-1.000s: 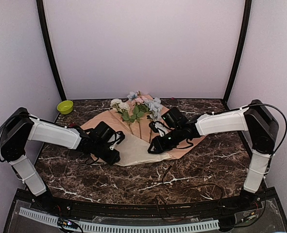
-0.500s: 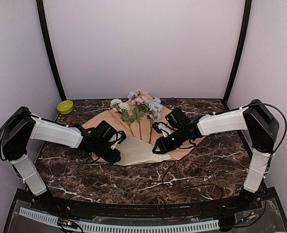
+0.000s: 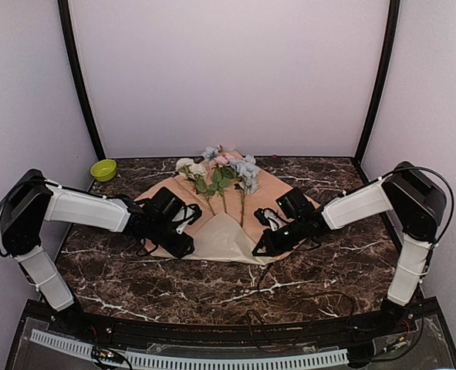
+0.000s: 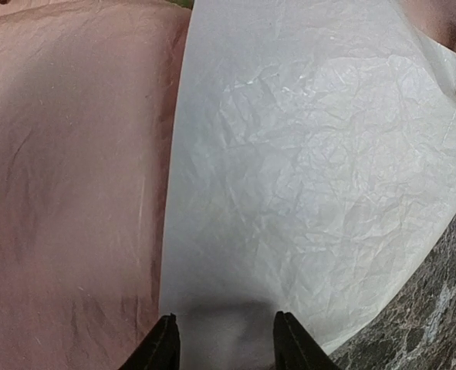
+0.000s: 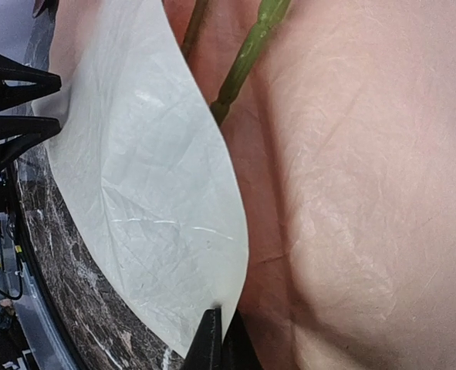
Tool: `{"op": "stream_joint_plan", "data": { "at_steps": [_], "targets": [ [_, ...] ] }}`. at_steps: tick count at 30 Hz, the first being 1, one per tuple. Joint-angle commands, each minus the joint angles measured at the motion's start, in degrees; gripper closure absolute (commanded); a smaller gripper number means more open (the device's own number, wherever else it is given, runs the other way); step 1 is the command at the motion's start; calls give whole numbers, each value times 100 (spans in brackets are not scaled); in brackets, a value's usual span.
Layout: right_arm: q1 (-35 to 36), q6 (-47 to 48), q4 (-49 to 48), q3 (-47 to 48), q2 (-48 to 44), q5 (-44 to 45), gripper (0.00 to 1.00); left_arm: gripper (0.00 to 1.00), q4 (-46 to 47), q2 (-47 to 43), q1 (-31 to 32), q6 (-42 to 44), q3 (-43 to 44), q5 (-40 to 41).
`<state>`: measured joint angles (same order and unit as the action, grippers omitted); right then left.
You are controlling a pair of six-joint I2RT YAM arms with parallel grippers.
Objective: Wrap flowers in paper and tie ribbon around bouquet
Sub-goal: Press the fold line on the 1/4-folded wrapping paper.
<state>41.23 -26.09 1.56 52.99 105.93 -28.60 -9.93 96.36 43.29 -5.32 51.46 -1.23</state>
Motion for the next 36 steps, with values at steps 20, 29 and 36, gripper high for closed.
{"op": "stream_joint_plan", "data": {
  "at_steps": [20, 29, 36],
  "targets": [
    [16, -519, -557, -352, -280, -43, 100, 59, -247, 556, 699, 499, 821, 181],
    [16, -470, -407, -394, -424, 90, 100, 60, -481, 248, 694, -80, -56, 484],
    [16, -396, -254, -415, -477, 160, 100, 60, -669, 296, 597, -548, -382, 542]
  ]
}}
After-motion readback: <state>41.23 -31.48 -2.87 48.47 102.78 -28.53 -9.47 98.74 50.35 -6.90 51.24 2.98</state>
